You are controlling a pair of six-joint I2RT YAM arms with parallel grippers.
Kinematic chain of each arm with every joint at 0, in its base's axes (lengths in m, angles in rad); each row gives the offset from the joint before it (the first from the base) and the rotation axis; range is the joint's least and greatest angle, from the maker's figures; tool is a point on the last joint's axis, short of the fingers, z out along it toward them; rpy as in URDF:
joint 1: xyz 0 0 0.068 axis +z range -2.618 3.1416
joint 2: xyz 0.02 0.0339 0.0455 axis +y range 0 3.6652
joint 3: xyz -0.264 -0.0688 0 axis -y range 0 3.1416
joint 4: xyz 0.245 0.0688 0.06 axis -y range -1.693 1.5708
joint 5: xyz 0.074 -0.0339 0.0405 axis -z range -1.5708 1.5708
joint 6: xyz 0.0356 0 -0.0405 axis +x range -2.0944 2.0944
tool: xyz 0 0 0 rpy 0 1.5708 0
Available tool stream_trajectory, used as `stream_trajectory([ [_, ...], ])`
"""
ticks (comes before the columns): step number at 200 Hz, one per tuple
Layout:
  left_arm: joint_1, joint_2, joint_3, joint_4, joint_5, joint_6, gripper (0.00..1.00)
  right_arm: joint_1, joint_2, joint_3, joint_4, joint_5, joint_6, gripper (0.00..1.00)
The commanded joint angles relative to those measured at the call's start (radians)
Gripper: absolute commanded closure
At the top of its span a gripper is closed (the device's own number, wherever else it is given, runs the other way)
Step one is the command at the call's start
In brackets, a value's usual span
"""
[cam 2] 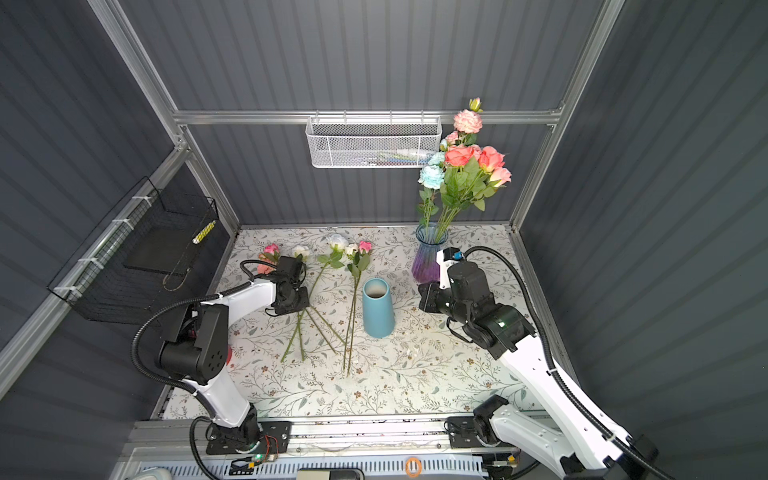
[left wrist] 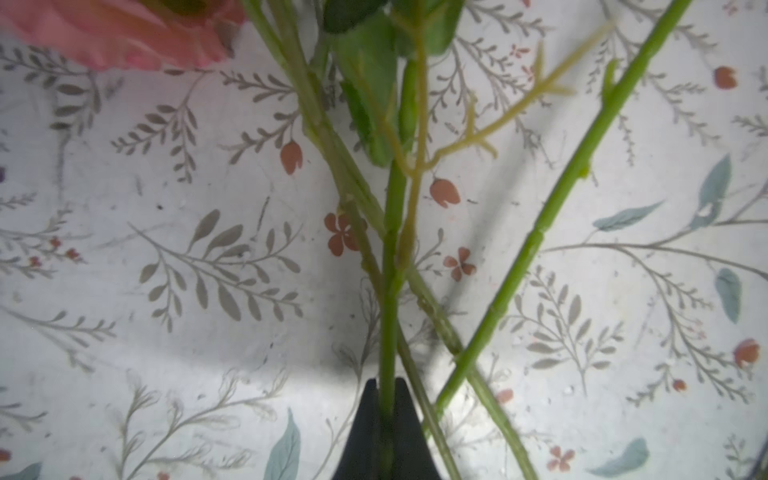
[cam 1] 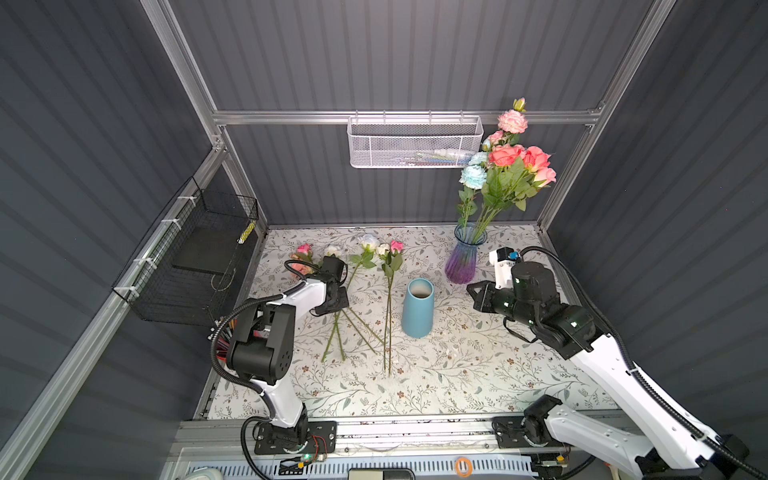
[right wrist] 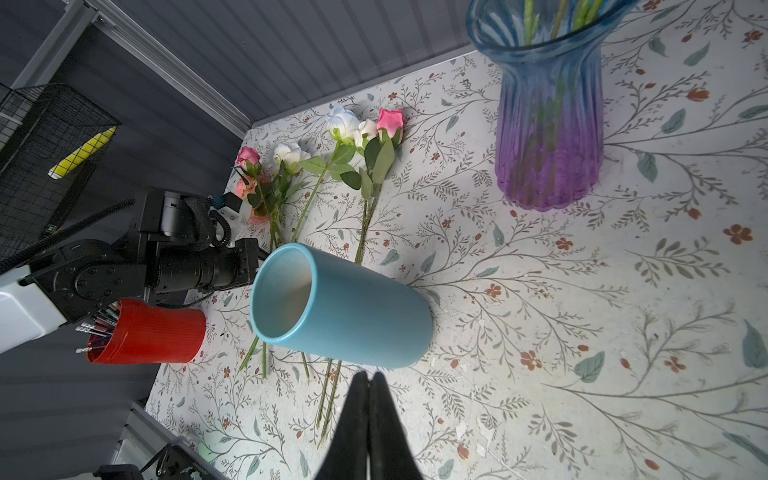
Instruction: Arrange the flowers into the vase
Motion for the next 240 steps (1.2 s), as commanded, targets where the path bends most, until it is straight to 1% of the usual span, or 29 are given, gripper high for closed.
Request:
stream_trajectory([
  [1, 0.006, -0.117, 0.056, -0.092, 0.025, 0.037, 0.97, 0.007, -0.027, 0.014, -0.014, -0.02, 0.013, 0.93],
  [20, 0.006, -0.204, 0.093, -0.147, 0.071, 0.069, 1.0, 0.009, -0.038, 0.025, -0.012, -0.011, -0.024, 0.87],
  [27, 0.006, -0.241, 0.099, -0.151, 0.108, 0.082, 1.0, 0.009, -0.035, 0.035, -0.015, -0.008, -0.04, 0.82],
  [40, 0.006, -0.318, 0.099, -0.144, 0.183, 0.117, 1.0, 0.008, -0.017, 0.063, -0.02, -0.019, -0.067, 0.67],
  [45, 0.004, -0.349, 0.098, -0.135, 0.221, 0.136, 1.0, 0.009, -0.007, 0.077, -0.023, -0.023, -0.071, 0.64],
  [63, -0.022, -0.475, 0.077, -0.087, 0.298, 0.182, 1.0, 0.012, 0.028, 0.119, -0.025, -0.042, -0.076, 0.59],
  [76, -0.068, -0.578, 0.052, -0.041, 0.279, 0.208, 0.98, 0.019, 0.041, 0.146, -0.012, -0.046, -0.075, 0.58],
  [96, -0.135, -0.709, 0.033, 0.006, 0.254, 0.235, 0.98, 0.044, 0.058, 0.185, 0.009, -0.033, -0.068, 0.58],
  [107, -0.153, -0.762, 0.035, 0.031, 0.284, 0.244, 1.0, 0.073, 0.071, 0.219, 0.015, -0.025, -0.072, 0.58],
  [117, -0.162, -0.796, 0.035, 0.062, 0.324, 0.219, 1.0, 0.119, 0.09, 0.25, 0.031, -0.012, -0.077, 0.57],
  [128, -0.17, -0.813, 0.03, 0.108, 0.386, 0.182, 1.0, 0.176, 0.113, 0.282, 0.064, -0.005, -0.079, 0.56],
  [147, -0.184, -0.806, 0.036, 0.158, 0.454, 0.12, 1.0, 0.255, 0.168, 0.337, 0.125, -0.039, -0.06, 0.52],
  [159, -0.195, -0.8, 0.025, 0.201, 0.474, 0.085, 1.0, 0.293, 0.245, 0.384, 0.133, -0.05, -0.057, 0.51],
  [161, -0.198, -0.799, 0.023, 0.211, 0.501, 0.079, 1.0, 0.301, 0.253, 0.395, 0.155, -0.049, -0.058, 0.51],
  [166, -0.204, -0.794, 0.018, 0.226, 0.519, 0.072, 1.0, 0.318, 0.281, 0.419, 0.165, -0.047, -0.06, 0.5],
  [182, -0.238, -0.776, 0.018, 0.236, 0.523, 0.055, 1.0, 0.361, 0.357, 0.5, 0.18, -0.04, -0.079, 0.5],
  [193, -0.269, -0.77, 0.019, 0.236, 0.503, 0.054, 1.0, 0.381, 0.398, 0.54, 0.194, -0.025, -0.085, 0.49],
  [210, -0.292, -0.775, 0.004, 0.254, 0.488, 0.038, 1.0, 0.391, 0.444, 0.57, 0.223, -0.019, -0.063, 0.51],
  [230, -0.3, -0.772, -0.001, 0.255, 0.495, 0.027, 1.0, 0.393, 0.495, 0.598, 0.238, -0.02, -0.043, 0.56],
  [240, -0.3, -0.769, 0.0, 0.253, 0.496, 0.024, 1.0, 0.394, 0.519, 0.612, 0.241, -0.032, -0.036, 0.61],
])
